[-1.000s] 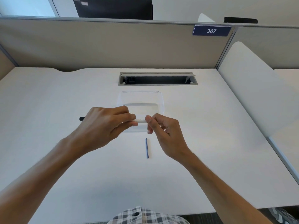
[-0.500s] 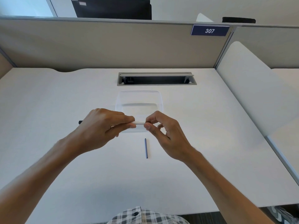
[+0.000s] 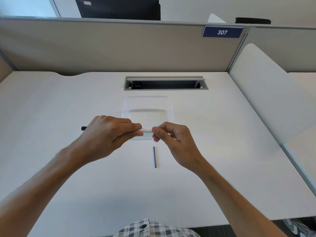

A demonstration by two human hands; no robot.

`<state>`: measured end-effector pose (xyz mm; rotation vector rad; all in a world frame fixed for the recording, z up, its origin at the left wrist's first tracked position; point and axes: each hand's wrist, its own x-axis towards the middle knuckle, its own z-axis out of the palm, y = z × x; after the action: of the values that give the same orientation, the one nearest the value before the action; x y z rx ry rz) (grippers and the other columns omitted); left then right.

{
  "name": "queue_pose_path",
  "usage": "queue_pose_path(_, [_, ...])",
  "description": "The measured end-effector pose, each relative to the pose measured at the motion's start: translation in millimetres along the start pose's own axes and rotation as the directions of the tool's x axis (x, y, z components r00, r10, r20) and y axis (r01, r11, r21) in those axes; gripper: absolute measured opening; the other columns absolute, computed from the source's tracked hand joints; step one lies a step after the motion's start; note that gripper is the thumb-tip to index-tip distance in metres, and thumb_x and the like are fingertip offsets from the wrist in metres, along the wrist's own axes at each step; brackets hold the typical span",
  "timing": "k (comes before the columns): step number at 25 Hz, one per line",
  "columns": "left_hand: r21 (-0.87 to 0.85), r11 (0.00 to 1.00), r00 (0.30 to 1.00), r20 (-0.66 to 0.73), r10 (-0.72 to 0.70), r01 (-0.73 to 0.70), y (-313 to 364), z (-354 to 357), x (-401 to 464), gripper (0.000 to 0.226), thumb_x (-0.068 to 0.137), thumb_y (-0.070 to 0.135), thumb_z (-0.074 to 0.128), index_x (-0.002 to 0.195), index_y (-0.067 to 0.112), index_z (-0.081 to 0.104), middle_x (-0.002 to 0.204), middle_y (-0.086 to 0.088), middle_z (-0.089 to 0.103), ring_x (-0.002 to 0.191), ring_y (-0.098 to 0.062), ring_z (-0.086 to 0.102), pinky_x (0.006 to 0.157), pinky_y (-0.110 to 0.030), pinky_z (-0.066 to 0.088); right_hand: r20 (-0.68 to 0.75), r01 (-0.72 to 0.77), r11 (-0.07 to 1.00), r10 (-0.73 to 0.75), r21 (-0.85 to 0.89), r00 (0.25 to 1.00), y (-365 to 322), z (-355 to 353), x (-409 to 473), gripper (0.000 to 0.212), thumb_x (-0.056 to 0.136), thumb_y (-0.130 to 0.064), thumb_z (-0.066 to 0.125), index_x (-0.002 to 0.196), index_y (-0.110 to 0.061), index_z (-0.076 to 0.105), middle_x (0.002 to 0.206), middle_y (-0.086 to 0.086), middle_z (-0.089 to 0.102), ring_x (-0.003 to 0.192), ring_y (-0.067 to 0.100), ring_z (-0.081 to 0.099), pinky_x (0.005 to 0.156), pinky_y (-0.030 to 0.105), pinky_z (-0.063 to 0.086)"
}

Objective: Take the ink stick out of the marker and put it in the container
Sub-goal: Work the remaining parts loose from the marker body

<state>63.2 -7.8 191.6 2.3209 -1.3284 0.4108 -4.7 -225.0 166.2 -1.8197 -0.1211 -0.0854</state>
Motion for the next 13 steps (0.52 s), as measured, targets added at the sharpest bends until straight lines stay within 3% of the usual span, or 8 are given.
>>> queue_pose_path(8, [-0.022, 1.000, 1.000, -0.004, -0.021, 0.021, 0.0, -0.6, -0.4, 0.037, 0.098, 0.043, 0.044, 0.100, 0.019, 0.072, 0.063, 0.008, 0.060, 0.054, -0.020, 0.046, 0.037, -0.039, 0.041, -0.026, 0.000, 1.000, 0.000, 0.005, 1.000, 1.4, -5.6, -1.7, 0.003, 0.089, -0.021, 0.073, 0.090, -0.018, 0.072, 0.088, -0.008, 0.073, 0.086, 0.004, 0.067, 0.078, 0.030, 0.048])
queue_pose_path(13, [0.029, 1.000, 1.000, 0.012, 0.010, -0.010, 0.2, 1.2, -2.6, 0.038, 0.099, 0.041, 0.042, 0.104, 0.018, 0.073, 0.065, 0.007, 0.061, 0.050, -0.022, 0.051, 0.036, -0.036, 0.040, -0.046, -0.036, 0.999, 0.036, 0.019, 0.998, 1.4, -2.2, -2.2, 0.014, 0.086, -0.032, 0.074, 0.096, -0.025, 0.068, 0.084, -0.007, 0.071, 0.085, 0.006, 0.067, 0.068, 0.020, 0.044])
